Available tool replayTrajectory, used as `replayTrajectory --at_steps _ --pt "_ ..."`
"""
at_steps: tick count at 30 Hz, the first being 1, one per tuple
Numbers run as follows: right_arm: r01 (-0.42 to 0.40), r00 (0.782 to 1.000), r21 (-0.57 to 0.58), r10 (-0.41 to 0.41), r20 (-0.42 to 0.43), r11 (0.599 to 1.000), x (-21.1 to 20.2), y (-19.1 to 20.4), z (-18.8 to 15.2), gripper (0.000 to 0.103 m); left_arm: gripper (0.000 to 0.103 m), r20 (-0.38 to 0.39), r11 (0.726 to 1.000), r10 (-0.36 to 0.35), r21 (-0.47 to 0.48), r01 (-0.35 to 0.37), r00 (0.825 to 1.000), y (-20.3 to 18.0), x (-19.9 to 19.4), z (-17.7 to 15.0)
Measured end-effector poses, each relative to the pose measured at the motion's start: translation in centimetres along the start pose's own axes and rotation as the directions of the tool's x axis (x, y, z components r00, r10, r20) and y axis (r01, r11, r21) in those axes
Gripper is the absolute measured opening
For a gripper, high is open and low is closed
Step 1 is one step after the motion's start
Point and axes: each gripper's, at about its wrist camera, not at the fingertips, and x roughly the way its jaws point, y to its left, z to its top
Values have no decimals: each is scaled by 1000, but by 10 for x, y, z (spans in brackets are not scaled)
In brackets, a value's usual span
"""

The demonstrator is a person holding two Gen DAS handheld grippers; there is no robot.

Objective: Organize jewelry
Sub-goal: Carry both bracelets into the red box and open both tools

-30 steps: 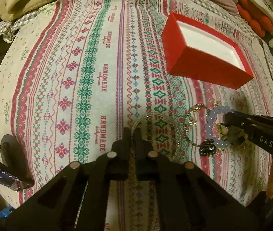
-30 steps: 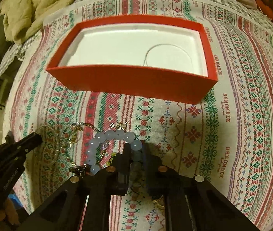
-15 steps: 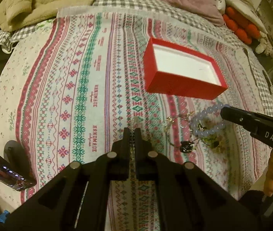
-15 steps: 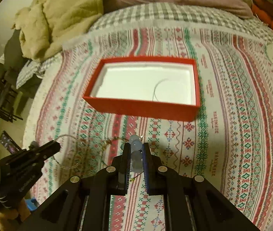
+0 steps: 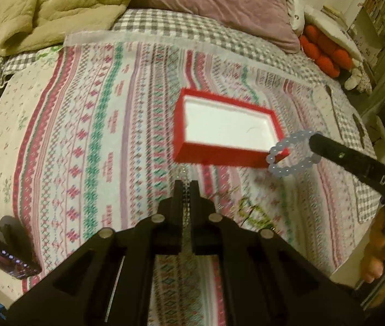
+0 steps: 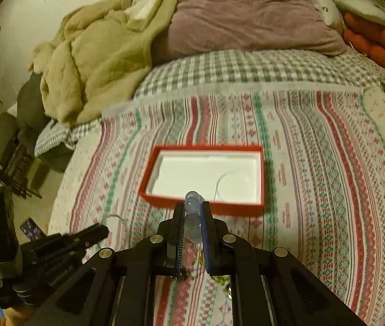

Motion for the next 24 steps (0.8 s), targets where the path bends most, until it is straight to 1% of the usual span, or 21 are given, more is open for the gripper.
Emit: replayTrajectory --at_steps 8,13,17,19,21,24 --pt "42 997 24 -44 63 999 5 -6 19 12 5 27 996 -93 17 92 995 -35 10 35" --pt "72 994 35 -75 82 997 14 -12 28 12 5 53 986 -169 -4 169 984 -44 31 51" --pt "89 992 33 -91 84 996 24 -13 30 12 5 67 990 -141 -19 142 988 -33 54 56" --pt "87 993 31 -89 81 996 31 -12 31 12 5 58 992 -121 -36 124 991 -24 62 56" --pt "75 994 28 -77 76 997 36 -11 32 12 5 54 994 -100 -48 102 994 -16 69 57" --pt "31 998 24 -32 54 999 44 -7 32 12 5 56 996 -71 -49 74 996 -8 74 58"
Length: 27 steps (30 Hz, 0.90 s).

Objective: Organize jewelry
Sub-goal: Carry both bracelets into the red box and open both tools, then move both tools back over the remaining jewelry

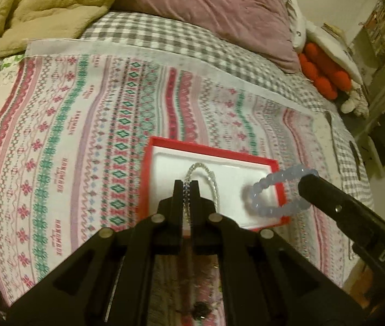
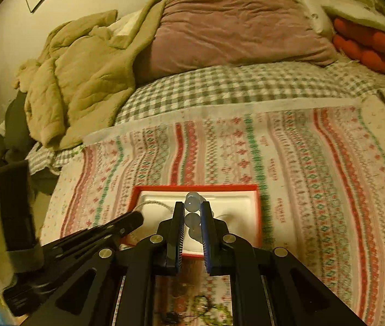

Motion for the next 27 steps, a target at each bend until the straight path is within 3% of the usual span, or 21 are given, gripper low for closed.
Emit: replayTrajectory --at_steps 6,10,16,18,20,24,26,27 --pt "55 997 -10 -56 -59 998 27 -4 -5 12 5 0 999 39 34 -39 999 0 8 -2" --pt "122 990 -21 -124 -70 992 38 -15 -8 12 5 5 996 56 70 -57 998 -4 12 -4" --pt "151 985 -22 -153 -76 988 40 -26 -9 12 6 34 993 68 96 -71 997 -11 6 -5" --pt "158 984 -22 -159 -76 987 37 -27 -7 13 16 33 992 74 104 -77 997 -13 3 -5" --pt "152 985 -17 -153 -78 988 32 -29 -7 16 36 36 991 80 108 -83 996 -15 -2 -6" --pt "159 985 -19 -160 -70 987 19 -31 -8 20 44 34 988 95 119 -99 995 -18 -13 -11" --pt "161 984 -19 -162 -68 987 13 -30 -9 24 56 30 987 102 121 -104 994 -18 -19 -15" --pt "162 984 -19 -163 -66 987 9 -31 -10 31 59 30 987 106 120 -109 994 -19 -22 -17"
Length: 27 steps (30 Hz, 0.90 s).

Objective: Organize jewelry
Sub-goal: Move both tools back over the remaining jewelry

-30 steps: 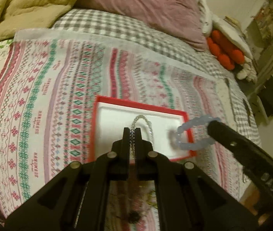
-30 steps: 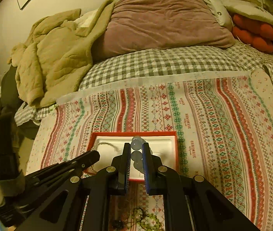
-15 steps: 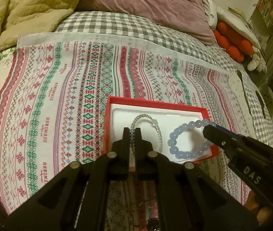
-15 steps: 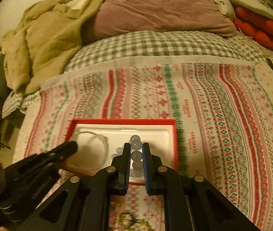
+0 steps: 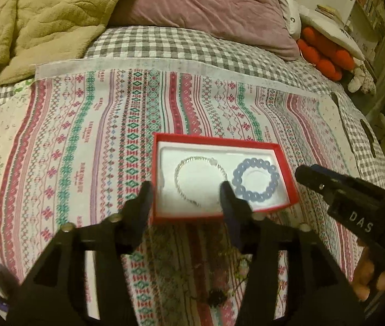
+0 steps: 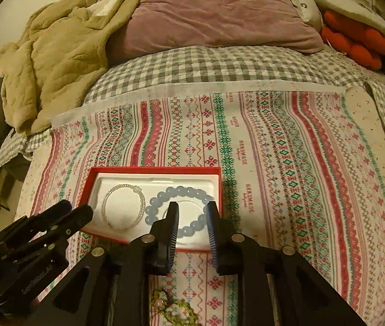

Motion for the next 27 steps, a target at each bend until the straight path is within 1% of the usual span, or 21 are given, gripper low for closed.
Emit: replayTrajectory --at_steps 1,3,5,6,8,9,12,13,14,16,17,19,24,25,26,27 --pt "0 1000 3 0 4 1000 -4 -1 -2 49 64 -2 1000 5 -1 -5 1000 0 -3 -2" --pt "-4 1000 7 4 20 1000 -12 -3 -5 67 68 -12 1000 18 0 -18 1000 0 -9 -6" --pt "-2 1000 -2 2 17 1000 -19 -4 -9 67 76 -31 999 42 -1 -42 999 1 -13 -11" --pt "-2 1000 -4 3 14 1000 -22 -5 -11 67 77 -42 998 55 -5 -56 998 3 -15 -14" --pt "4 1000 -13 -4 2 1000 -27 -7 -16 70 81 -61 998 63 -12 -64 996 6 -19 -19" --pt "13 1000 -18 -13 1 1000 -29 -8 -19 74 82 -71 998 62 -16 -63 996 8 -21 -23" --pt "29 1000 -35 -29 -1 999 -36 -11 -29 79 87 -83 998 62 -12 -63 995 10 -25 -31" --pt "29 1000 -38 -29 -2 999 -38 -12 -31 82 90 -85 997 72 -5 -73 994 11 -27 -35" --pt "29 1000 -41 -29 0 999 -40 -13 -34 83 95 -83 997 78 -1 -79 993 12 -29 -38" --pt "32 999 -50 -32 6 998 -43 -14 -39 86 101 -80 996 88 6 -88 993 13 -32 -43" --pt "34 999 -57 -33 8 998 -45 -15 -41 87 102 -79 996 92 6 -92 993 14 -33 -46" --pt "37 999 -73 -36 15 997 -47 -15 -47 94 102 -78 995 96 4 -96 992 16 -34 -51" --pt "65 998 -124 -61 33 990 -49 -12 -62 95 102 -79 994 112 8 -111 991 21 -33 -66" --pt "75 997 -142 -70 42 987 -49 -12 -66 100 102 -79 993 117 14 -116 990 21 -32 -68" --pt "84 996 -154 -77 48 984 -48 -11 -69 103 103 -76 993 122 21 -120 990 23 -33 -71" --pt "86 996 -167 -78 51 982 -48 -11 -72 103 103 -74 993 121 23 -119 990 24 -33 -73"
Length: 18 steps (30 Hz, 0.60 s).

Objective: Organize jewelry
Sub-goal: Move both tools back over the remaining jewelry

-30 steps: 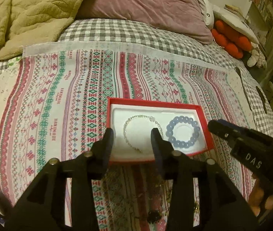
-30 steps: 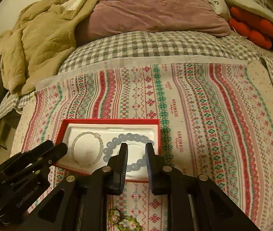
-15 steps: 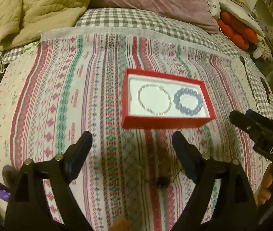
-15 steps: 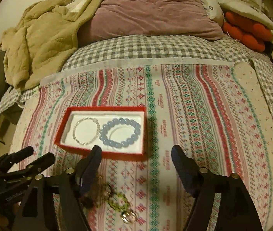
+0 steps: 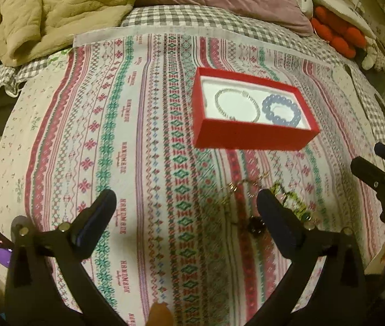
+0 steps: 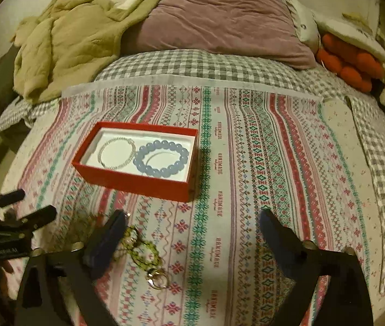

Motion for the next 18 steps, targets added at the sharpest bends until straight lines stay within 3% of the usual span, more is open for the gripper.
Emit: replayTrajectory --at_steps 7,18 --pt "-44 996 -21 42 -81 999 16 -4 -22 103 103 8 1000 2 18 -2 1000 14 4 -20" --pt "-85 978 -99 64 -197 991 36 8 -49 103 103 -95 996 29 84 -21 995 23 29 -47"
